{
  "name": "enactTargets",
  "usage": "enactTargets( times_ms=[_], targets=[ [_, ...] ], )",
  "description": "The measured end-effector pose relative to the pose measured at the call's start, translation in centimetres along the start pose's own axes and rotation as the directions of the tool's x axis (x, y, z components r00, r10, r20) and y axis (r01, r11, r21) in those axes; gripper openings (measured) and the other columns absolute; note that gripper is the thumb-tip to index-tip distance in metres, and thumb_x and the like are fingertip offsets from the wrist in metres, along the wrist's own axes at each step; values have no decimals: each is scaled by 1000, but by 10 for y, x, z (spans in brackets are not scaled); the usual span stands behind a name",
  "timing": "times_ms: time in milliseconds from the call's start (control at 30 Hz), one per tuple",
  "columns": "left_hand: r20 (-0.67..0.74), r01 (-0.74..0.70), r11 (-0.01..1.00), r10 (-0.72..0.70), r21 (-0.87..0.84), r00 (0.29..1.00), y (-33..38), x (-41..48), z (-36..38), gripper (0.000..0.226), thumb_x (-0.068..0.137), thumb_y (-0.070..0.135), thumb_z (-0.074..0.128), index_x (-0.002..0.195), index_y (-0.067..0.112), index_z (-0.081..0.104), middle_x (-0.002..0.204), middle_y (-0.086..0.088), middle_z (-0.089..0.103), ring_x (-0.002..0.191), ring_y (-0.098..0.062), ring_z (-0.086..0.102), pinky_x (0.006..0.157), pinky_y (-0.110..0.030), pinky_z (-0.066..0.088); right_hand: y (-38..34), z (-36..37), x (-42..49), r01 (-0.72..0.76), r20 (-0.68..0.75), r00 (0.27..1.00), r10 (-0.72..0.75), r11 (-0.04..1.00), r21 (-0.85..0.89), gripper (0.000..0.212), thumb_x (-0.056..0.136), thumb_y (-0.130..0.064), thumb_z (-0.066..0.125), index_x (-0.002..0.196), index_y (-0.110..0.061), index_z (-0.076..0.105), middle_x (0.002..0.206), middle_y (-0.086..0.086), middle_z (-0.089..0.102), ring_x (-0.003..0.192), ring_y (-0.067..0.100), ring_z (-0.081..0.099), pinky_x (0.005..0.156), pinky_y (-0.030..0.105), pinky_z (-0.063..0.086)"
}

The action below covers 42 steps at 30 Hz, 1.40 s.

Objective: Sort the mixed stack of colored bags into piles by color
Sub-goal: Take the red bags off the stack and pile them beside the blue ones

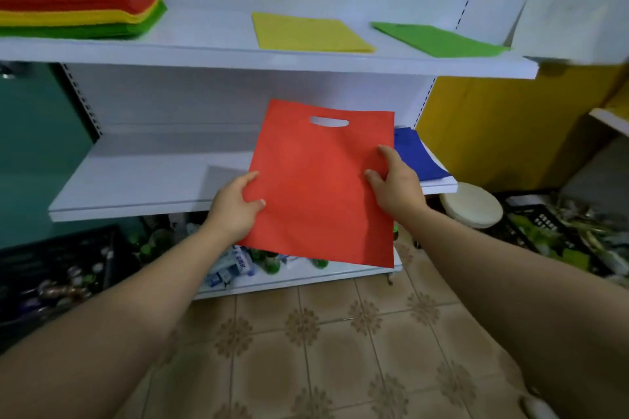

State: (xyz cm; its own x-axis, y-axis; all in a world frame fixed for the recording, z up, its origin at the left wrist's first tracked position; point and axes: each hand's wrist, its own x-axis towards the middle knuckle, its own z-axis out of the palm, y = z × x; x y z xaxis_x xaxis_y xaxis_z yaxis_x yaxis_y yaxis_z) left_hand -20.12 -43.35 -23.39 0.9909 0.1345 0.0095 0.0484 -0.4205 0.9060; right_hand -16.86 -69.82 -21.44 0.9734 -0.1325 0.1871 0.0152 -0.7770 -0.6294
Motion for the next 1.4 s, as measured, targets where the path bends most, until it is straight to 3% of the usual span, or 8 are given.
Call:
enactTargets(
  times_ms=[200,400,733,833,1000,1133,1233,1400],
  targets=[
    [-10,60,998,-60,36,998,0,4,43,56,89,2,60,141,14,42,139,-9,48,109,-12,48,88,-24,41,40,-2,22,0,56,998,1,1000,-16,57,95,-31,54,147,-21,31,137,9,51,123,28,49,100,37,39],
    [0,167,985,-168,49,986,-23,39,46,58,89,6,62,142,18,41,139,-8,49,118,-24,53,93,-31,45,44,33,65,37,131,991,-33,999,-28,55,95,-30,55,144,-19,34,130,14,55,117,32,52,95,36,40],
    [138,230,968,-242,98,960,-63,156,57,58,89,7,59,142,15,39,136,-6,50,107,-20,57,95,-32,47,60,108,176,24,212,977,10,988,-155,48,94,-31,57,138,-16,43,127,16,48,111,35,53,92,39,43],
    [149,223,965,-243,142,958,-71,189,70,61,87,6,60,143,16,38,136,-5,49,105,-16,55,89,-25,45,73,124,212,24,244,969,26,980,-200,46,95,-32,54,136,-17,44,126,14,46,106,36,54,86,37,44],
    [74,202,949,-226,241,971,-89,249,94,64,88,6,62,145,11,34,145,-10,40,121,-22,50,91,-19,37,95,159,272,23,294,955,34,982,-188,41,97,-31,50,136,-18,45,130,14,41,102,36,56,80,33,43],
    [24,220,929,-237,297,971,-105,287,114,64,88,3,61,145,11,33,145,-13,40,98,-21,58,81,-25,44,111,189,310,75,368,930,1,979,-191,40,99,-29,47,136,-14,45,131,13,38,100,35,57,82,36,48],
    [5,224,908,-241,355,970,-118,310,125,61,85,5,59,142,11,40,141,-13,45,103,-24,59,76,-23,42,120,209,332,127,396,917,-49,977,-174,38,99,-30,46,129,-8,46,134,12,37,99,30,57,82,34,47],
    [15,281,875,-311,394,950,-132,324,137,56,82,28,65,135,15,49,136,-13,47,117,-31,53,96,-32,43,137,230,354,139,418,906,-62,978,-157,54,97,-35,49,142,-10,35,143,14,34,121,34,46,100,42,43]
  ],
)
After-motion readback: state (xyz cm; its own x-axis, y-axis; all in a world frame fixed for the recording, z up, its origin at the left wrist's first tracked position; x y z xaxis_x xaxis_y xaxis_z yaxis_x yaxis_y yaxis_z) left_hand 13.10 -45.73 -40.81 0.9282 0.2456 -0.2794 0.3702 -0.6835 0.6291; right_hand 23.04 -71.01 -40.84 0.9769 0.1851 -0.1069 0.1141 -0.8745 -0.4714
